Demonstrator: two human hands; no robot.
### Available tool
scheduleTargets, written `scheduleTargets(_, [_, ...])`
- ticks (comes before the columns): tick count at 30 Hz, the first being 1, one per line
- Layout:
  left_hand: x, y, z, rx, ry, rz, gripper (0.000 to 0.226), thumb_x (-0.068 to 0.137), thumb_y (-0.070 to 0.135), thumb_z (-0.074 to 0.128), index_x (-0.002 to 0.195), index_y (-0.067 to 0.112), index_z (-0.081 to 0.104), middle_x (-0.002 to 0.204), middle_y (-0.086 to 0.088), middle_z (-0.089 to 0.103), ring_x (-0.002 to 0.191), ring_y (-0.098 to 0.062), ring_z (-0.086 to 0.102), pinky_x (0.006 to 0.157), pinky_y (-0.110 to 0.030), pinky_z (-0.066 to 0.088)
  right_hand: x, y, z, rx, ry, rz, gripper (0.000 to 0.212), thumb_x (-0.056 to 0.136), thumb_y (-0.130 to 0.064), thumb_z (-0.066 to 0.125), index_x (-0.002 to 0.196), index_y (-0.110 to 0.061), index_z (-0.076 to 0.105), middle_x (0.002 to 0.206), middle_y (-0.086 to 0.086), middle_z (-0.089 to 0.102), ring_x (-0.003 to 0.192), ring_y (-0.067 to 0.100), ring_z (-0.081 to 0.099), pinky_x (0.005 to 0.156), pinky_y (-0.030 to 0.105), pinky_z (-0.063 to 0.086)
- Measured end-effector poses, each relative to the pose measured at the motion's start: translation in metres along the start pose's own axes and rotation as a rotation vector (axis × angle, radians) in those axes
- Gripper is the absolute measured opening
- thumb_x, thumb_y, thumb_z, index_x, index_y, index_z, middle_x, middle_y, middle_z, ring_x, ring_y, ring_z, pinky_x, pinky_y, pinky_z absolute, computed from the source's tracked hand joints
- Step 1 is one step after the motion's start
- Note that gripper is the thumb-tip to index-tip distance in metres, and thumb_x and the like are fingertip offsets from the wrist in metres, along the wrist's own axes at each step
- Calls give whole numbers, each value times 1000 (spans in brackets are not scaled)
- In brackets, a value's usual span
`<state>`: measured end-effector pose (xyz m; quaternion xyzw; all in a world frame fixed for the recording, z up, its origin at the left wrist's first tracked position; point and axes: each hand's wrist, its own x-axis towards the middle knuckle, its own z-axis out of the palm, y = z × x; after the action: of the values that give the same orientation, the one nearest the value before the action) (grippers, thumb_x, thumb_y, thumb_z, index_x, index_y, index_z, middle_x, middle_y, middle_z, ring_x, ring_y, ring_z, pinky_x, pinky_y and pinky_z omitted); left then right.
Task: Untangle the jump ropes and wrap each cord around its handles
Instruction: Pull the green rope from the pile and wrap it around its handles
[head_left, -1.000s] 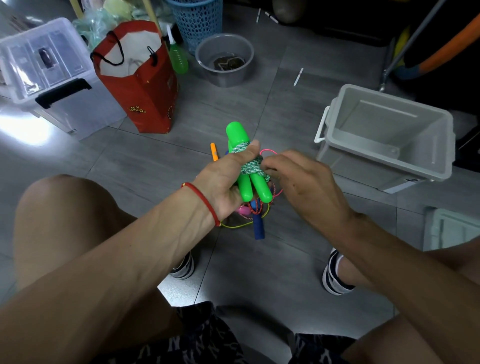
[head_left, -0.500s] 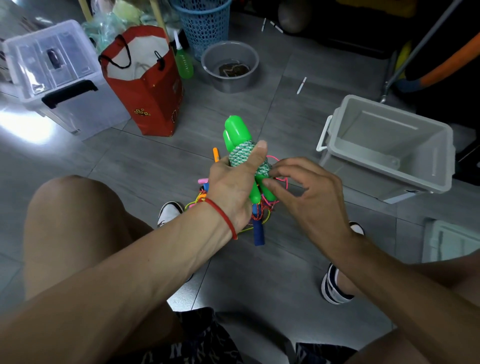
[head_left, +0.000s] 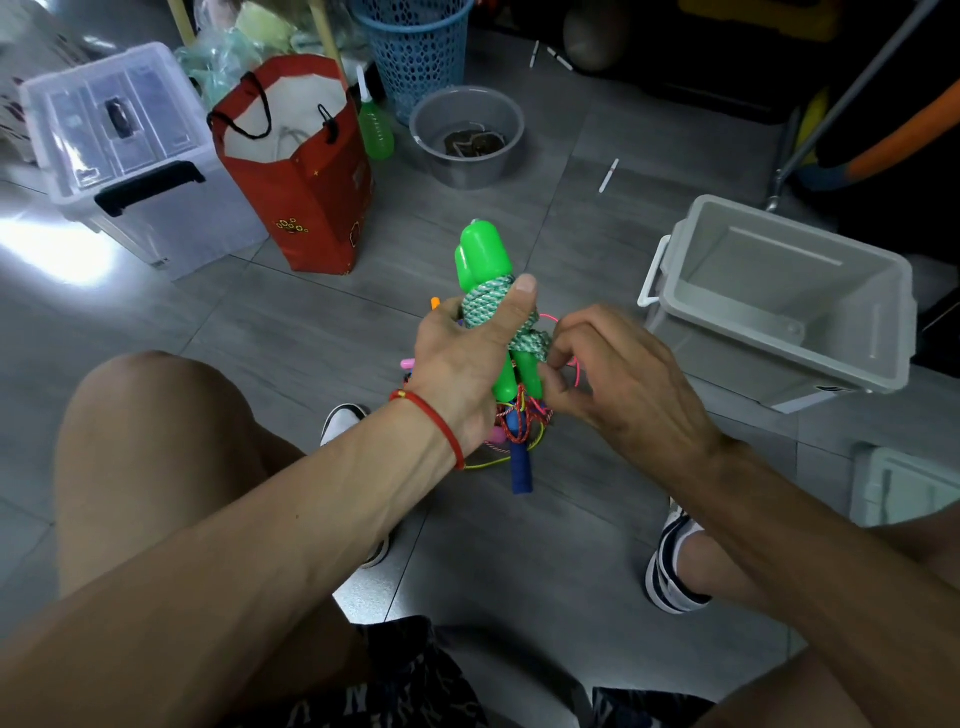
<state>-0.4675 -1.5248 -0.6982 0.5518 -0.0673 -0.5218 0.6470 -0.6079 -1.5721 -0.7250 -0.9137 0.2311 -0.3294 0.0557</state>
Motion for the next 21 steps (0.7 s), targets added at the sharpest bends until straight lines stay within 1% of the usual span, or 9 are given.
scheduleTargets(2, [1,2,-1,-6,-3,11,37,87,14,76,115,2,55,87,-17,59,61,-23,62,51,-31,54,-1,3,-1,101,-11,108,12,89,-11,64,81,-3,61,87,10,60,78,27,61,71,42,52])
scheduleTargets(5, [1,-2,1,-11,2,0,38,86,12,76,116,2,54,78,-9,61,58,-20,63,51,-29,54,-4,3,4,133,-55,182,14,87,-20,65,84,-7,62,89,6,60,80,25,61,69,43,52])
scheduleTargets(8, [2,-8,0,-17,22,-2,46,86,13,77,122,-2,53,79,-8,62,62,-20,64,54,-30,56,-6,-5,6,187,-71,302,28,85,-39,70,87,-12,64,94,1,61,79,20,61,67,43,54])
scheduleTargets(9, [2,-9,0,-20,19,-5,47,86,13,77,123,-3,53,81,-10,62,65,-22,64,56,-31,56,-5,-7,6,201,-71,342,30,85,-42,71,87,-13,65,94,-1,61,78,18,61,67,43,54])
scheduleTargets(12, [4,-7,1,-38,-3,-5,40,86,12,76,118,1,55,88,-15,62,71,-26,65,58,-35,57,-2,-7,4,213,-113,436,22,90,-33,71,89,-13,64,93,-2,58,76,15,58,72,42,53])
scheduleTargets(14, [8,-5,0,-34,-23,-7,33,87,15,75,112,1,58,89,-18,61,74,-28,63,64,-38,57,1,-6,4,161,-155,421,17,92,-26,67,90,-11,61,93,1,57,76,16,57,74,39,50])
scheduleTargets(17, [14,2,-4,-17,-69,-19,28,89,20,74,104,0,60,90,-18,61,78,-29,62,71,-41,56,1,-2,1,108,-211,351,13,88,-20,65,89,-9,58,91,6,56,75,24,59,72,40,50])
scheduleTargets(19, [18,7,-9,-4,-94,-61,33,89,24,73,107,0,60,95,-20,60,83,-31,62,73,-42,58,2,0,-2,108,-259,306,15,88,-25,59,89,-10,56,89,5,55,73,23,59,71,38,49])
scheduleTargets(21, [21,12,-13,-9,-127,-128,38,89,29,72,110,0,59,95,-19,61,79,-30,66,73,-43,60,3,4,-5,41,-273,201,23,89,-31,49,86,-9,56,86,6,55,71,23,58,69,34,46])
